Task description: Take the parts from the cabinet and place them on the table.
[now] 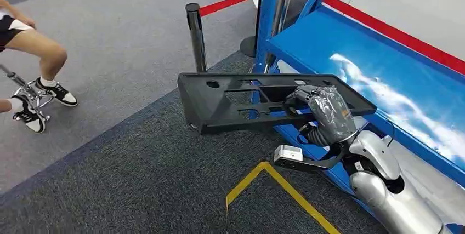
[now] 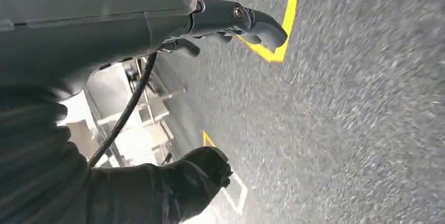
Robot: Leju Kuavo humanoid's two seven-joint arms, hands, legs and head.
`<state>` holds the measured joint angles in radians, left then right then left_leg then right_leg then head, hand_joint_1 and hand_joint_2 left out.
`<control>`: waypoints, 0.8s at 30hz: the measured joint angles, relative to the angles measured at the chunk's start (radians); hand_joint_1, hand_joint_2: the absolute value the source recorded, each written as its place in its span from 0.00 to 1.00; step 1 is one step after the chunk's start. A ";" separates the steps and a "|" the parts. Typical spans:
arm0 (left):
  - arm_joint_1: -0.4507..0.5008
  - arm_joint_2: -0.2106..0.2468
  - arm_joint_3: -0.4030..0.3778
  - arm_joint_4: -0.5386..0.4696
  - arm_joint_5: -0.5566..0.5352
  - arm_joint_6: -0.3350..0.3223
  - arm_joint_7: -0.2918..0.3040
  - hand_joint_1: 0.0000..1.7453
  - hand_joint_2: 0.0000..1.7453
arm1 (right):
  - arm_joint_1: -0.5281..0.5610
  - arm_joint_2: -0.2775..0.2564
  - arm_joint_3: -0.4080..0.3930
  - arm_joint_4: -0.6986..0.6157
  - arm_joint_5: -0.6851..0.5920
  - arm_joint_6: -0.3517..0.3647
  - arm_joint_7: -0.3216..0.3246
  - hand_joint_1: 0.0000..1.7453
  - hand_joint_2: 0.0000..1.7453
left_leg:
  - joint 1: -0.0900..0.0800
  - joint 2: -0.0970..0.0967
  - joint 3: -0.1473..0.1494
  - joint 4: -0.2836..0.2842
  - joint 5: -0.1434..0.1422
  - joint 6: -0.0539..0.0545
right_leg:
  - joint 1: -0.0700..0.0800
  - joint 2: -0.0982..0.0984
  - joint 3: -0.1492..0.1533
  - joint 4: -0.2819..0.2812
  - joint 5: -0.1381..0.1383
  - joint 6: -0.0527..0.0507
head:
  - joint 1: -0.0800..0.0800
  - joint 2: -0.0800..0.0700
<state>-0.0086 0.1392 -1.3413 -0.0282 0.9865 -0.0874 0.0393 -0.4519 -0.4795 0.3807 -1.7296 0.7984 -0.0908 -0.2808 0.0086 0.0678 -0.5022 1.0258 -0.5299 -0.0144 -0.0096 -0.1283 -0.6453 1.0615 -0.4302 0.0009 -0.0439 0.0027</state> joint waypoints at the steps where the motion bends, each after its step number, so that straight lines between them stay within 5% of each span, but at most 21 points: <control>1: 0.001 0.000 0.000 0.000 0.000 0.000 0.000 0.00 1.00 | -0.003 0.000 0.001 0.000 -0.001 0.000 0.001 1.00 1.00 | -0.006 -0.007 -0.016 0.000 0.008 0.011 | -0.004 -0.014 0.001 -0.003 0.010 0.008 | 0.000 0.000; 3: 0.005 0.003 0.000 0.000 0.000 -0.001 0.000 0.00 1.00 | -0.002 0.000 0.003 0.001 -0.002 0.000 0.001 1.00 1.00 | -0.013 -0.030 -0.028 -0.007 0.026 0.035 | -0.011 -0.036 0.001 -0.010 0.026 0.022 | 0.000 0.000; 4: 0.008 0.003 0.000 0.000 0.000 -0.002 0.000 0.00 1.00 | -0.002 0.000 0.006 0.003 -0.002 0.001 0.002 1.00 1.00 | -0.009 -0.039 -0.031 -0.018 0.044 0.048 | -0.017 -0.016 -0.005 -0.008 0.020 0.029 | 0.000 0.000; 5: 0.006 0.003 0.000 0.000 0.000 -0.002 0.000 0.00 1.00 | 0.000 0.001 0.009 0.005 -0.002 0.001 0.002 1.00 1.00 | -0.010 -0.048 -0.039 -0.022 0.053 0.055 | -0.020 0.052 -0.013 0.010 -0.021 0.033 | 0.000 0.000; 6: 0.005 0.003 0.000 0.000 0.001 -0.003 0.000 0.00 1.00 | 0.000 0.000 0.009 0.005 -0.002 0.001 0.002 1.00 1.00 | -0.010 -0.055 -0.054 -0.022 0.064 0.068 | -0.016 0.096 -0.027 0.055 -0.076 0.030 | 0.001 0.000; 8: 0.004 0.003 0.000 0.000 0.000 -0.003 -0.014 0.00 1.00 | 0.000 -0.002 0.009 0.008 -0.002 0.001 0.006 1.00 1.00 | -0.016 -0.074 -0.080 -0.021 0.084 0.075 | -0.008 0.125 -0.065 0.198 -0.175 0.024 | 0.001 0.000; 9: 0.006 0.003 0.000 0.000 -0.001 -0.003 -0.024 0.00 1.00 | 0.000 -0.002 0.009 0.008 -0.002 0.001 0.008 1.00 1.00 | -0.019 -0.085 -0.093 -0.020 0.094 0.077 | -0.005 0.127 -0.078 0.260 -0.191 0.019 | 0.001 0.000; 10: 0.007 0.003 0.000 0.000 -0.002 -0.003 -0.034 0.00 1.00 | 0.002 -0.002 0.009 0.009 -0.002 0.001 0.008 1.00 1.00 | -0.022 -0.100 -0.106 -0.018 0.105 0.078 | 0.000 0.127 -0.075 0.287 -0.178 0.013 | 0.001 0.000; 11: 0.007 0.003 0.000 0.000 -0.003 -0.003 -0.040 0.00 1.00 | 0.003 -0.002 0.009 0.010 -0.002 0.001 0.008 1.00 1.00 | -0.024 -0.114 -0.118 -0.017 0.114 0.077 | 0.004 0.128 -0.052 0.269 -0.150 0.006 | 0.001 0.000; 13: 0.007 0.003 0.000 0.000 -0.004 -0.003 -0.045 0.00 1.00 | 0.001 -0.002 0.009 0.010 -0.003 0.001 0.009 1.00 1.00 | -0.025 -0.140 -0.137 -0.011 0.129 0.075 | 0.011 0.141 0.042 0.136 -0.092 -0.010 | 0.001 0.000; 14: 0.007 0.003 0.000 0.000 -0.004 -0.002 -0.048 0.00 1.00 | 0.000 -0.002 0.009 0.010 -0.003 0.001 0.009 1.00 1.00 | -0.025 -0.153 -0.144 -0.008 0.135 0.072 | 0.015 0.171 0.113 0.032 -0.079 -0.020 | 0.001 0.000; 15: 0.007 -0.003 0.000 -0.002 -0.005 -0.002 -0.050 0.00 1.00 | -0.002 -0.002 0.009 0.010 -0.003 0.001 0.010 1.00 1.00 | -0.030 -0.162 -0.154 -0.004 0.141 0.068 | 0.014 0.202 0.148 -0.026 -0.107 -0.026 | 0.000 0.000; 18: 0.013 -0.003 0.000 -0.002 -0.005 0.000 -0.050 0.00 1.00 | -0.004 -0.002 0.008 0.010 -0.003 0.002 0.011 1.00 1.00 | -0.023 -0.195 -0.160 -0.008 0.164 0.052 | 0.021 0.173 0.140 -0.036 -0.097 -0.023 | 0.001 0.000; 19: 0.015 0.000 0.000 -0.001 -0.007 0.001 -0.049 0.00 1.00 | -0.004 0.000 0.009 0.010 -0.003 0.002 0.011 1.00 1.00 | -0.032 -0.205 -0.165 -0.008 0.169 0.045 | 0.008 0.161 0.142 -0.047 -0.087 -0.027 | 0.001 0.000; 20: 0.016 -0.002 0.000 -0.002 -0.008 0.002 -0.048 0.00 1.00 | -0.008 0.000 0.010 0.010 -0.003 0.003 0.011 1.00 1.00 | -0.028 -0.170 -0.171 0.005 0.157 0.047 | 0.007 0.143 0.141 -0.051 -0.079 -0.030 | 0.002 0.000; 21: 0.016 -0.002 0.000 -0.002 -0.010 0.001 -0.048 0.00 1.00 | -0.007 0.001 0.010 0.010 -0.003 0.003 0.011 1.00 1.00 | -0.028 -0.120 -0.188 0.044 0.115 0.039 | 0.007 0.133 0.136 -0.053 -0.074 -0.037 | -0.007 0.000; 22: 0.015 -0.002 0.000 -0.002 -0.011 0.001 -0.048 0.00 1.00 | -0.008 0.001 0.010 0.010 -0.003 0.003 0.011 1.00 1.00 | -0.021 -0.095 -0.214 0.109 0.070 0.029 | 0.008 0.120 0.132 -0.052 -0.072 -0.039 | -0.007 0.000; 24: 0.014 -0.002 0.000 -0.002 -0.011 0.003 -0.047 0.00 1.00 | -0.007 0.001 0.010 0.011 -0.003 0.005 0.011 1.00 1.00 | -0.007 -0.080 -0.269 0.259 0.001 0.014 | 0.009 0.092 0.124 -0.051 -0.068 -0.037 | -0.007 0.000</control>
<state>0.0054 0.1373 -1.3413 -0.0298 0.9758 -0.0843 -0.0076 -0.4588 -0.4784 0.3910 -1.7185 0.7954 -0.0862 -0.2697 0.0018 -0.0118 -0.7711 1.2846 -0.5287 -0.0001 -0.0008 -0.0363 -0.5218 1.0108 -0.4981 -0.0363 -0.0507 0.0023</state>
